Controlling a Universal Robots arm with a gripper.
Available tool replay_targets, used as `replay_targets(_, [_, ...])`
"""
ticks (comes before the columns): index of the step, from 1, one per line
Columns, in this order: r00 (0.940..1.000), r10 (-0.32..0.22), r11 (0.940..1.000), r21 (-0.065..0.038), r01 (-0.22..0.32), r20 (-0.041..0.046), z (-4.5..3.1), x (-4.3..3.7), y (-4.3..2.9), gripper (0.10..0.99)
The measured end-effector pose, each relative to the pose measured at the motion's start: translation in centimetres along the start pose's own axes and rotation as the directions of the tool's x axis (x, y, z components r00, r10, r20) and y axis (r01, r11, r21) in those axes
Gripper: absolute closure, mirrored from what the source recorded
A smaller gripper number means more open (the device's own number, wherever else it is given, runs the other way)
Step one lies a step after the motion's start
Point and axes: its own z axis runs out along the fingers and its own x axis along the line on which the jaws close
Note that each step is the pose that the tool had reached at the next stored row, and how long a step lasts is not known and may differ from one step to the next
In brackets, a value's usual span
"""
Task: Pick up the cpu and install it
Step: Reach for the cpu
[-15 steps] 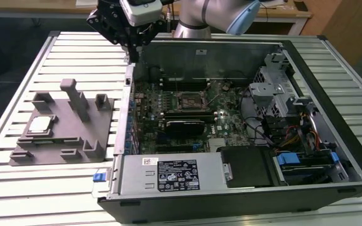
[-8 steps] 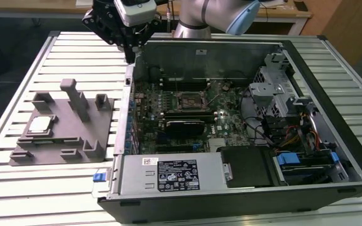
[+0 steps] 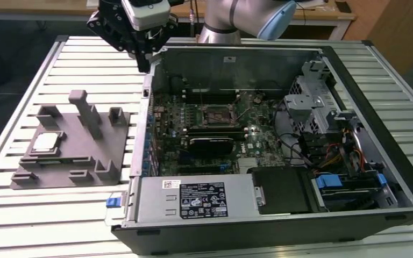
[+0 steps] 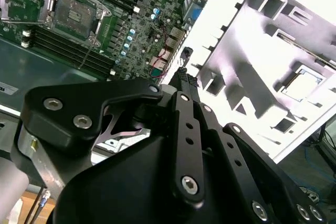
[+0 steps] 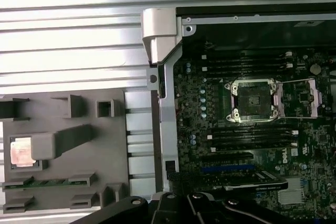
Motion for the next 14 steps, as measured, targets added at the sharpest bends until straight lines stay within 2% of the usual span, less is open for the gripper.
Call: replay_targets(14, [1.0000,0.000,1.0000,0.000,0.000,0.0000,-0.05,1.44,-0.28,0.980])
